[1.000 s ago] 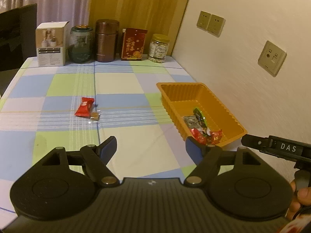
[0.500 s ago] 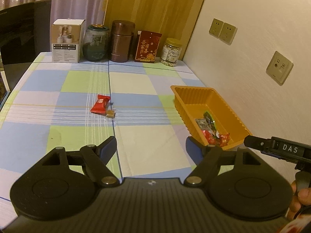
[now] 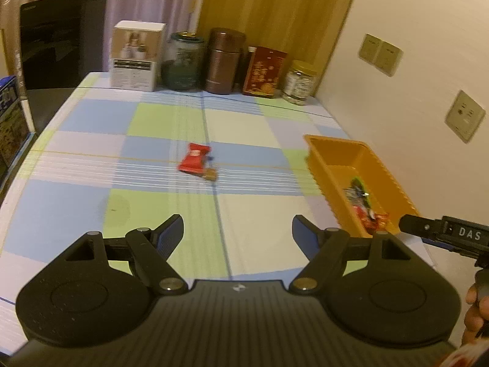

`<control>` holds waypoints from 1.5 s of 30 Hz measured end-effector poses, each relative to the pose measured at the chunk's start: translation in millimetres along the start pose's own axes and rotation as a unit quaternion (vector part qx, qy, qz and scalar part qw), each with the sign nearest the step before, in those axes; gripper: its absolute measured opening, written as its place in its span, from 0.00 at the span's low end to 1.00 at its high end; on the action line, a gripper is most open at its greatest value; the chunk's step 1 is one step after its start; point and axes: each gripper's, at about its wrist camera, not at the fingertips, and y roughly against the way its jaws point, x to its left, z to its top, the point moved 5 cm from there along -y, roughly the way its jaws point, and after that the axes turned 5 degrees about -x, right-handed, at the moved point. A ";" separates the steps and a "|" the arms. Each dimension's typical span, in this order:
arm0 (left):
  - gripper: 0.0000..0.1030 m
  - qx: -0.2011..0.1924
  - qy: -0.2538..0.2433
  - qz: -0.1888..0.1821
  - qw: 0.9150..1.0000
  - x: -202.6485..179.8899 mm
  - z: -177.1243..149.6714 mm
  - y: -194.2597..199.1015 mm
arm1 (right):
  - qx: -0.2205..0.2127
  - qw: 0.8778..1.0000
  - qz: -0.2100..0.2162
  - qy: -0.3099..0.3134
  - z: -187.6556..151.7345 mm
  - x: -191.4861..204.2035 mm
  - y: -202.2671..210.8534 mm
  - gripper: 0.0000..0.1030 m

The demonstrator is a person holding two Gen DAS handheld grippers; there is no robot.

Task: Organize snacks
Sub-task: 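Withdraw both tools from the tray toward the last red candy on the table, then grasp the red square candy with the left gripper while the right grasps a small amber candy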

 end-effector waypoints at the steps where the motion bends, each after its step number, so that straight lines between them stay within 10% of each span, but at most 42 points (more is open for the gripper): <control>1: 0.74 0.000 0.002 0.003 1.000 4.1 0.7 -1.2 | 0.002 1.000 0.002 0.001 -0.6 2.8 -2.9 0.68; 26: 0.74 0.011 -0.029 0.051 0.998 97.5 31.2 -107.9 | 0.038 0.997 0.048 0.054 -17.4 99.8 -149.6 0.68; 45: 0.74 0.012 -0.009 0.035 0.999 137.0 29.9 -178.8 | 0.046 0.990 0.068 0.116 -35.1 163.4 -275.0 0.34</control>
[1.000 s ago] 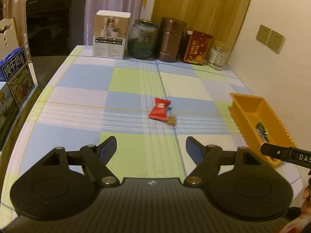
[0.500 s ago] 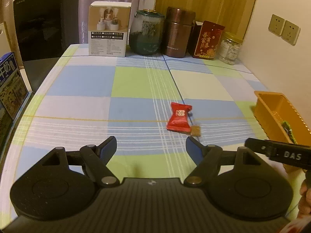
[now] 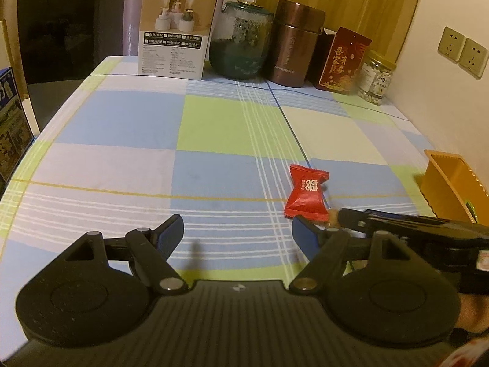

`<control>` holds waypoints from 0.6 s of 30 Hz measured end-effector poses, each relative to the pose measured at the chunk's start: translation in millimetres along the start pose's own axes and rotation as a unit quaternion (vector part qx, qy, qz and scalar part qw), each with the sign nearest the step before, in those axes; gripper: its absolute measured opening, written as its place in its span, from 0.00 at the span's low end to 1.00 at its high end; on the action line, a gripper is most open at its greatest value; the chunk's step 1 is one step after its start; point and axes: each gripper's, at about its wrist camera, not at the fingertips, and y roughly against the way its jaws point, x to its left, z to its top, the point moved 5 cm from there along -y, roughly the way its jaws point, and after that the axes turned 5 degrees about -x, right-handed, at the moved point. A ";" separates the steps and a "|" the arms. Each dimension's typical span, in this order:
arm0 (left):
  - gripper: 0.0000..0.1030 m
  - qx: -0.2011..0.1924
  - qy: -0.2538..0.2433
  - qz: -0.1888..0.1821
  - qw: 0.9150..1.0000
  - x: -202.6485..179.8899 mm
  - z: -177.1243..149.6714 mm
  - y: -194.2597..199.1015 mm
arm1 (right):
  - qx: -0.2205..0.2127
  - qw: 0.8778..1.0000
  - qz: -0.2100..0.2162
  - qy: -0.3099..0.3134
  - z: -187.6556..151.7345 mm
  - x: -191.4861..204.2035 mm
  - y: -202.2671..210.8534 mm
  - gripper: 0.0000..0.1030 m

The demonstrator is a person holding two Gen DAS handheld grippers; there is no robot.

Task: Organize snacks
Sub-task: 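Grasp the red square candy with the left gripper while the right grasps a small amber candy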

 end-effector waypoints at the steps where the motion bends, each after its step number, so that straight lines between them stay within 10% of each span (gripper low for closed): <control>1: 0.74 0.001 -0.001 0.000 1.000 1.3 0.3 -1.6 | 0.000 1.000 0.000 0.005 -0.5 1.9 -4.4 0.34; 18: 0.74 0.007 -0.005 0.000 1.000 5.7 -1.0 -9.0 | -0.015 0.996 -0.019 0.087 -14.6 17.0 -11.1 0.20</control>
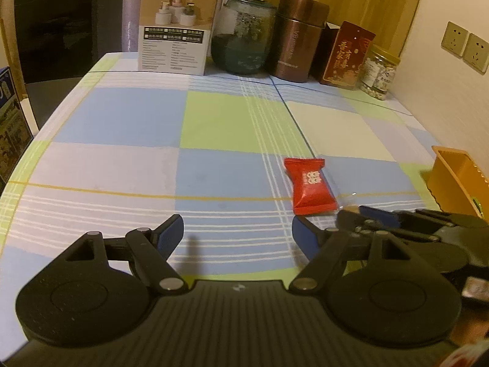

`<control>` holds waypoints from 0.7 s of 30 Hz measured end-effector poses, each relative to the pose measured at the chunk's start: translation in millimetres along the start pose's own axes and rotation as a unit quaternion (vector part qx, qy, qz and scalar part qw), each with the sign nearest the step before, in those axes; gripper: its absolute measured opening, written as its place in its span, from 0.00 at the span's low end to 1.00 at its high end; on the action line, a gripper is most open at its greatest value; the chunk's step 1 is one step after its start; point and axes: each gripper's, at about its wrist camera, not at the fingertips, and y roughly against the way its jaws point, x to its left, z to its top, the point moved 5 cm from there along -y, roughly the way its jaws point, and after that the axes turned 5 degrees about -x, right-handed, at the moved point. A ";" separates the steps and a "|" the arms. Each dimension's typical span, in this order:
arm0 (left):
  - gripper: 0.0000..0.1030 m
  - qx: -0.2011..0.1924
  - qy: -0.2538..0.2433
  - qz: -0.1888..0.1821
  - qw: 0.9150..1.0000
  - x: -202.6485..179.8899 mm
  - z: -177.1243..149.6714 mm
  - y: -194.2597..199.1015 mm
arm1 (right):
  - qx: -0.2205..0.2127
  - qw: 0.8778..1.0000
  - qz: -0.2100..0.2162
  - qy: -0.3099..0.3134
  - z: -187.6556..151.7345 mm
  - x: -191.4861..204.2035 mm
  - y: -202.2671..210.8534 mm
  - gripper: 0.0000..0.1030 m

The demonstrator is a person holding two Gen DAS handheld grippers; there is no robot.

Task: Organize snacks
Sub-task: 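Grasp the red square candy with the left gripper while the right grasps a small amber candy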

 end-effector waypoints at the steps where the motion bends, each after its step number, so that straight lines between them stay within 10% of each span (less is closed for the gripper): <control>1: 0.74 0.000 0.000 -0.002 1.000 -1.0 0.3 -1.2 | -0.004 1.000 -0.001 -0.001 1.9 -3.8 4.3 0.20; 8: 0.73 -0.004 0.001 -0.014 1.000 -14.7 4.2 -17.7 | -0.014 0.999 -0.027 -0.015 5.8 -45.9 30.7 0.20; 21: 0.39 -0.020 -0.026 -0.032 0.999 -62.8 12.3 -60.3 | -0.003 0.995 -0.045 -0.093 -0.8 -96.3 37.6 0.20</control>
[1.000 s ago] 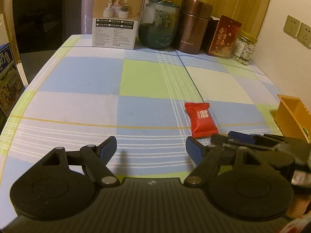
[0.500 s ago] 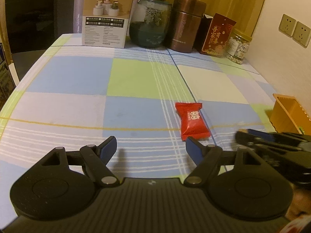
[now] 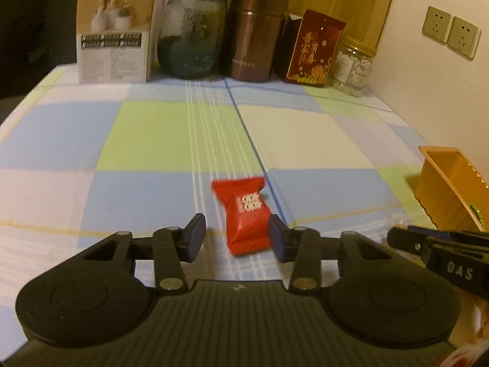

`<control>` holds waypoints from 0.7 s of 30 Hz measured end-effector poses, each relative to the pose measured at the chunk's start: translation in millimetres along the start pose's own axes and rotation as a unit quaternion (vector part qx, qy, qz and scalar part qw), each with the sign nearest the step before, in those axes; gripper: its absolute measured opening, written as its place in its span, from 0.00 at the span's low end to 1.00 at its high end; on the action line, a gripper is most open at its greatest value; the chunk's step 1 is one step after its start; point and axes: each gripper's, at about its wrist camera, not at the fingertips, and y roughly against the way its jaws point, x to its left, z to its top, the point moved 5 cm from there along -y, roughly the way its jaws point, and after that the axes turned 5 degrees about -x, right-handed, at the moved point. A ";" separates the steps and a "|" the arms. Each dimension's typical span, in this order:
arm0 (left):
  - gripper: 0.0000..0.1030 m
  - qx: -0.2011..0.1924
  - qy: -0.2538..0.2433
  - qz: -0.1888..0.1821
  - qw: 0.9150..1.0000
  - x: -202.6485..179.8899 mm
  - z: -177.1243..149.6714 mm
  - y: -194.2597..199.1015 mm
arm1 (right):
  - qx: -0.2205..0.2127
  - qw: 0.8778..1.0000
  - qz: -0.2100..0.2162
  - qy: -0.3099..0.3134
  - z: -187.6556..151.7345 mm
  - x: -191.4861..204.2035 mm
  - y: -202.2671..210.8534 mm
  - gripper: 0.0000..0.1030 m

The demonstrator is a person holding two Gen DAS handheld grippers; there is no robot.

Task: Organize snacks
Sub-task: 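Grasp the red square candy with the left gripper while the right grasps a small amber candy, then carry the red candy and amber candy over the orange tray with both grippers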

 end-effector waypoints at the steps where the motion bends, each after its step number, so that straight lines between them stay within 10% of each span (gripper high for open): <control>1: 0.39 -0.001 0.002 -0.001 1.000 -1.3 1.4 -2.5 | 0.001 1.000 0.001 -0.003 0.2 -0.9 -0.3 0.20; 21: 0.22 0.033 0.010 0.020 0.999 -14.5 -1.2 -10.0 | -0.004 1.000 0.009 -0.018 2.6 -3.5 4.3 0.20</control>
